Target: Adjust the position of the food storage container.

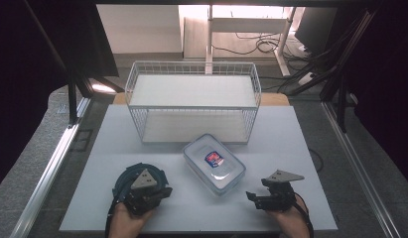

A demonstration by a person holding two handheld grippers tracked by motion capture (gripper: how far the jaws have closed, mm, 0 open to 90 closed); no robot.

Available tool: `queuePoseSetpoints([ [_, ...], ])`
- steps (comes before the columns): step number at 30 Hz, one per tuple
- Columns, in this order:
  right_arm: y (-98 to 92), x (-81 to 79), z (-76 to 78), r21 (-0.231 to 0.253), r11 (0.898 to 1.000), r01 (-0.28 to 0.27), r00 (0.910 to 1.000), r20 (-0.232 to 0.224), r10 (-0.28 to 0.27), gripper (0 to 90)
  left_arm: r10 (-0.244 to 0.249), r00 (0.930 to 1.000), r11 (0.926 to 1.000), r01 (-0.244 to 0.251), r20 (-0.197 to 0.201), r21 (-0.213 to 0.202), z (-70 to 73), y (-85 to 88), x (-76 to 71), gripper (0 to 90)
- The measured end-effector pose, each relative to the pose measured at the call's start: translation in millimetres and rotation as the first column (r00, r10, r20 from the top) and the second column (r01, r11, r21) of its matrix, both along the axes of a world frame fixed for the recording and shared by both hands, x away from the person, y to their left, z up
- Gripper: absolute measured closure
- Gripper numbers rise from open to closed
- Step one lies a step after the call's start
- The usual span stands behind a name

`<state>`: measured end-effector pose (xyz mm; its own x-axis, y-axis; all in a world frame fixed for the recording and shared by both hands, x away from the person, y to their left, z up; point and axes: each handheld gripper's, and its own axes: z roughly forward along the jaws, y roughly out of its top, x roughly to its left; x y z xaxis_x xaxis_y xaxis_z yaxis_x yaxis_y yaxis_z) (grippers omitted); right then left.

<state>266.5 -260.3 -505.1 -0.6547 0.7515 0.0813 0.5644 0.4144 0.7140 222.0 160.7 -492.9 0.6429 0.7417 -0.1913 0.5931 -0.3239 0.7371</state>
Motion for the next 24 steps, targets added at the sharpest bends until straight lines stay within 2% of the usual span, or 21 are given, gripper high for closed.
queuePoseSetpoints([
  [1, 0.0, 0.0, 0.0, 0.000, 1.000, 0.000, 1.0000, 0.000, 0.000, 22.5, 0.000, 1.0000, 1.0000, 0.000, 0.000, 0.000, 0.0, 0.0, 0.0, 90.0],
  [3, -0.1, -0.1, 0.1, 0.001, 1.000, 0.000, 1.0000, 0.001, 0.000, 22.5, 0.035, 0.9994, 0.9994, -0.035, 0.007, 0.001, -1.0, 13.3, 4.8, 90.0],
  [4, -0.1, -0.2, 0.2, 0.001, 1.000, 0.000, 1.0000, 0.002, 0.000, 22.5, 0.070, 0.9975, 0.9975, -0.070, 0.007, -0.003, -1.9, 27.1, 9.5, 90.0],
  [5, -0.1, -0.2, 0.2, 0.001, 1.000, 0.000, 1.0000, 0.002, 0.000, 22.5, 0.070, 0.9975, 0.9975, -0.070, 0.007, -0.003, -1.9, 27.1, 9.5, 90.0],
  [7, -0.1, -0.2, 0.2, 0.001, 1.000, 0.000, 1.0000, 0.002, 0.000, 22.5, 0.104, 0.9945, 0.9946, -0.104, 0.014, -0.004, -2.8, 41.0, 14.2, 90.0],
  [10, 0.2, -0.1, -0.1, 0.001, 1.000, -0.001, 1.0000, 0.002, 0.001, 22.4, 0.127, 0.9918, 0.9919, -0.127, 0.019, -0.006, -3.7, 53.9, 18.6, 90.0],
  [11, 0.4, 0.0, -0.2, 0.001, 1.000, 0.001, 1.0000, 0.000, -0.001, 22.4, 0.147, 0.9886, 0.9891, -0.147, 0.031, 0.004, -4.1, 62.0, 21.4, 90.0],
  [13, 0.3, -0.2, 0.0, 0.003, 1.000, 0.002, 1.0000, -0.001, -0.002, 22.5, 0.156, 0.9871, 0.9877, -0.156, 0.038, 0.010, -4.2, 66.4, 23.3, 90.0],
  [15, 0.3, -0.3, 0.3, 0.004, 1.000, 0.002, 1.0000, -0.001, -0.002, 22.5, 0.182, 0.9822, 0.9829, -0.183, 0.045, 0.019, -4.5, 74.3, 26.6, 90.0],
  [18, -0.4, 0.0, 0.7, 0.006, 1.000, 0.008, 1.0000, 0.000, -0.008, 22.8, 0.212, 0.9760, 0.9767, -0.214, 0.048, 0.022, -5.0, 89.1, 34.7, 90.0],
  [20, -0.4, 0.1, 0.7, 0.006, 1.000, 0.009, 1.0000, 0.000, -0.009, 22.9, 0.222, 0.9738, 0.9744, -0.223, 0.049, 0.024, -5.1, 92.3, 36.7, 90.0],
  [22, -0.4, 0.1, 0.6, 0.003, 1.000, 0.009, 1.0000, 0.000, -0.009, 22.9, 0.248, 0.9677, 0.9685, -0.249, 0.045, 0.013, -6.1, 103.3, 43.8, 90.0],
  [24, -0.6, 0.3, 0.5, 0.004, 1.000, 0.010, 0.9999, 0.004, -0.010, 22.9, 0.256, 0.9656, 0.9664, -0.257, 0.046, 0.010, -6.6, 106.2, 45.7, 90.0],
])
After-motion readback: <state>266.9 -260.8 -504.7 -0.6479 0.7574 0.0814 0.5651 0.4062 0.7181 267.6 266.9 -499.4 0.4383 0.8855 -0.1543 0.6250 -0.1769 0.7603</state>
